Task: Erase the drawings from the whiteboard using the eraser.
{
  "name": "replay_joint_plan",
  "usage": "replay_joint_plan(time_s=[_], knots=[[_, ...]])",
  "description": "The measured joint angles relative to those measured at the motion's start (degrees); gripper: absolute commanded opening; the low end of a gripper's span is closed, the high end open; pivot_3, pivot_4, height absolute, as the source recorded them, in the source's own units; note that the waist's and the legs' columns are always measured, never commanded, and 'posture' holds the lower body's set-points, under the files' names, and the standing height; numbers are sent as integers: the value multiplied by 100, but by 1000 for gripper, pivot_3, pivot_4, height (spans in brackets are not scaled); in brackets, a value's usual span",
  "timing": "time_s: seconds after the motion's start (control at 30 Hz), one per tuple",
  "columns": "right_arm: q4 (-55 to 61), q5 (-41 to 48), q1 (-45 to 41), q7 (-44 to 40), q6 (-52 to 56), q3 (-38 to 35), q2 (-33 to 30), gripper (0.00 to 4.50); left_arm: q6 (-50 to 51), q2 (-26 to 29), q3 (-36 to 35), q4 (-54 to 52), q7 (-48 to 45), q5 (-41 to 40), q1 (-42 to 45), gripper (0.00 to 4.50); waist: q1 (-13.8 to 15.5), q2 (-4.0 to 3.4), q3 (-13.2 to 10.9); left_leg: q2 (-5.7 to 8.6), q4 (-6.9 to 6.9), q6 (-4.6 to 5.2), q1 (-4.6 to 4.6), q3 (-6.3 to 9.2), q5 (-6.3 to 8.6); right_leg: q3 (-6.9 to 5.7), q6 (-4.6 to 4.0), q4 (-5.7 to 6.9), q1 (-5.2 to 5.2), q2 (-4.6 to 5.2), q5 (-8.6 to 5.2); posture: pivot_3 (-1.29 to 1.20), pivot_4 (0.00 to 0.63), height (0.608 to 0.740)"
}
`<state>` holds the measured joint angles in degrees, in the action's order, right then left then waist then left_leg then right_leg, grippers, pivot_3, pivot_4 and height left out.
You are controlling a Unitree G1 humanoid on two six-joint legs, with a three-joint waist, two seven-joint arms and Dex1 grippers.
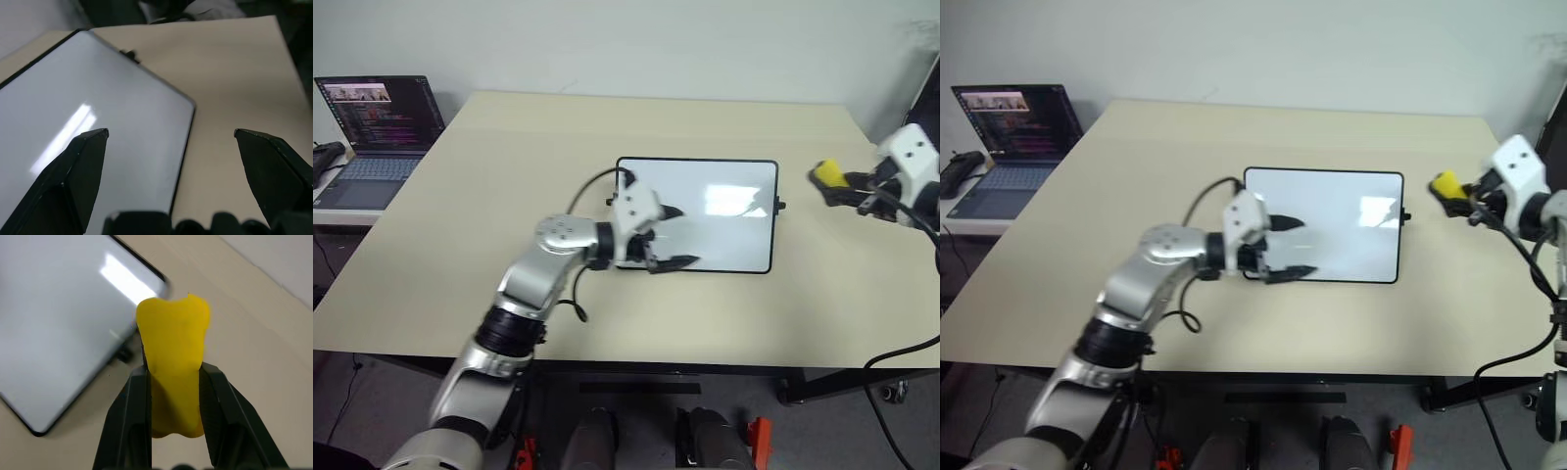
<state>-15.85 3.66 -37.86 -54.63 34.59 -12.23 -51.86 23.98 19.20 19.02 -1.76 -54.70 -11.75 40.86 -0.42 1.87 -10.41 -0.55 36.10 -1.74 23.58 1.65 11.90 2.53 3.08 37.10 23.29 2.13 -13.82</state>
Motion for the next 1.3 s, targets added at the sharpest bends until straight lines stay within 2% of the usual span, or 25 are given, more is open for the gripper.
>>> replay_joint_plan(time_s=[0.13, 0.37, 0.73, 1.1, 1.17, 1.23, 1.3], knots=[[-1, 49, 710, 243, 686, 40, 2, 966, -200, -605, 317, 689, 204, 266, 122, 4500, -80, -18, 2, -1, -3, 1, -1, -2, 0, 7, 0, 2, 2, -5, -1, 0, 150, 740], [-471, 37, 676, 1131, 1349, 54, 222, 966, -714, -1308, 548, 1438, 614, 765, 344, 4500, -147, -42, -1, 1, -1, 1, -5, -9, 0, 16, 11, 2, 1, -5, 2, 0, 150, 740], [-939, 37, 412, 1312, 1382, 556, 299, 966, -807, -1294, 655, 1540, 613, 954, 313, 4500, -142, -49, -1, 4, -1, 1, -4, -9, 0, 17, 16, 1, 1, -5, 3, 0, 150, 740], [-1583, 39, -228, 1659, 1895, 665, 503, 966, -664, -1090, 644, 1503, 668, 986, 51, 4500, -140, -51, 0, 3, 0, 1, -4, -8, 0, 16, 13, 1, 0, -5, 6, 0, 150, 740], [-1623, 37, -261, 1664, 1892, 690, 505, 1674, -660, -1040, 622, 1503, 677, 991, 50, 4500, -143, -51, 0, 3, 0, 1, -4, -8, 0, 16, 13, 2, 0, -5, 6, 0, 150, 740], [-1719, 32, -317, 1681, 1881, 743, 519, 2098, -661, -1032, 567, 1502, 688, 1002, 51, 4500, -145, -51, 0, 3, 0, 1, -4, -8, 0, 16, 13, 2, 0, -5, 7, 0, 150, 740], [-1803, 33, -339, 1690, 1878, 794, 554, 2786, -661, -1028, 540, 1502, 705, 1012, 51, 4500, -144, -51, 0, 3, 0, 1, -4, -8, 0, 16, 13, 2, 0, -5, 7, 0, 150, 740]])
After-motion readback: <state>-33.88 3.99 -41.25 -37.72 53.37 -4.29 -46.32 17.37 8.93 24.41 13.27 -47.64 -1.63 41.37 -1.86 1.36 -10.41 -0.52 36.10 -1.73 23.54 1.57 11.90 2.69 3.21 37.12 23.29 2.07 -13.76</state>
